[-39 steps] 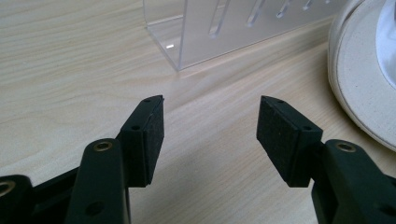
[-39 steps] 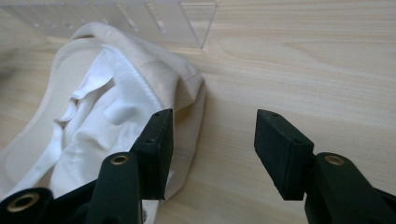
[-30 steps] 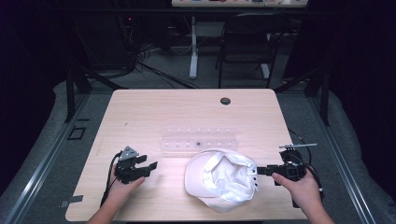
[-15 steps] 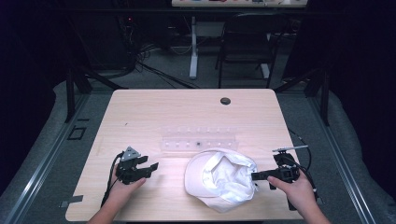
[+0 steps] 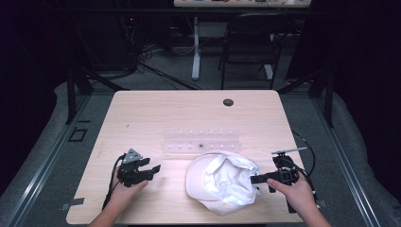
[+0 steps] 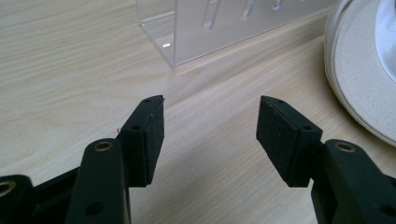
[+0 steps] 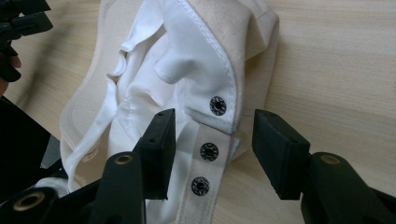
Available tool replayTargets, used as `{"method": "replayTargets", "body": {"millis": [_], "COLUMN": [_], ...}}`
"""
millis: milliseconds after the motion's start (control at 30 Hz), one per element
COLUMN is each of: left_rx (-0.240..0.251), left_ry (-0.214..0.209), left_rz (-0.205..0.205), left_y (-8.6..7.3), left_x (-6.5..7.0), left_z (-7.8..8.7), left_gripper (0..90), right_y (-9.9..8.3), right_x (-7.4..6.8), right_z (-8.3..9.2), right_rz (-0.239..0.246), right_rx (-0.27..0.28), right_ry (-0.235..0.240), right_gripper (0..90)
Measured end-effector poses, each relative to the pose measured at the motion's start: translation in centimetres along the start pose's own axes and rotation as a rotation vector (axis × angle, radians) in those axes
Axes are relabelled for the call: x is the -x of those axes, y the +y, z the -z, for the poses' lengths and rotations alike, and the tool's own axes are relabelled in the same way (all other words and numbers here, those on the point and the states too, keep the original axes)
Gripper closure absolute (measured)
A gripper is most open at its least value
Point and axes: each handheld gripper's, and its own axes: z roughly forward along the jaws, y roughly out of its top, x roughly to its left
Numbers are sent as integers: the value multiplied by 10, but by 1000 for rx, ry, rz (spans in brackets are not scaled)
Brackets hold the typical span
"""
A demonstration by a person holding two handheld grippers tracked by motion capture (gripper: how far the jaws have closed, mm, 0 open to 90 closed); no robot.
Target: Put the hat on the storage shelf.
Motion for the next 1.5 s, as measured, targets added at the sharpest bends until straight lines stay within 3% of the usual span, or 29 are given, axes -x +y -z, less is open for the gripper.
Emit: {"method": "replayTargets", "body": {"millis": [167,367,433,600,633,833,1133,1233,1267,1500], "left_rx": [0,1,3,1,1,1,1,3,2,4], "left_ry": [1,3,8,3,3,3,3,4,3,4], "left_rz": [1,1,2,-1,-2,-2,3,2,3,5], "left_y": [0,0,0,0,0,0,0,0,0,0], "left_x": [0,0,0,0,0,0,-1,-1,-1,-1], "left_z": [0,0,0,0,0,0,0,0,0,0], "left_gripper": [420,422,422,422,422,422,421,421,421,421], "right_y": [0,-1,-1,0,0,4,10,11,12,16], "right_x": [0,4,3,1,-2,-5,-9,-12,-12,-15], "right_z": [-5,-15,-15,-11,-9,-1,4,5,5,5], "right_rz": [0,-47,-48,-47,-66,-55,-75,-97,-76,-96], "right_rx": [-13,-36,-39,-39,-17,-19,-38,-26,-45,-68], "right_ry": [20,79,79,98,107,140,130,115,114,104], "right_gripper": [514,522,522,521,518,529,678,710,710,752]}}
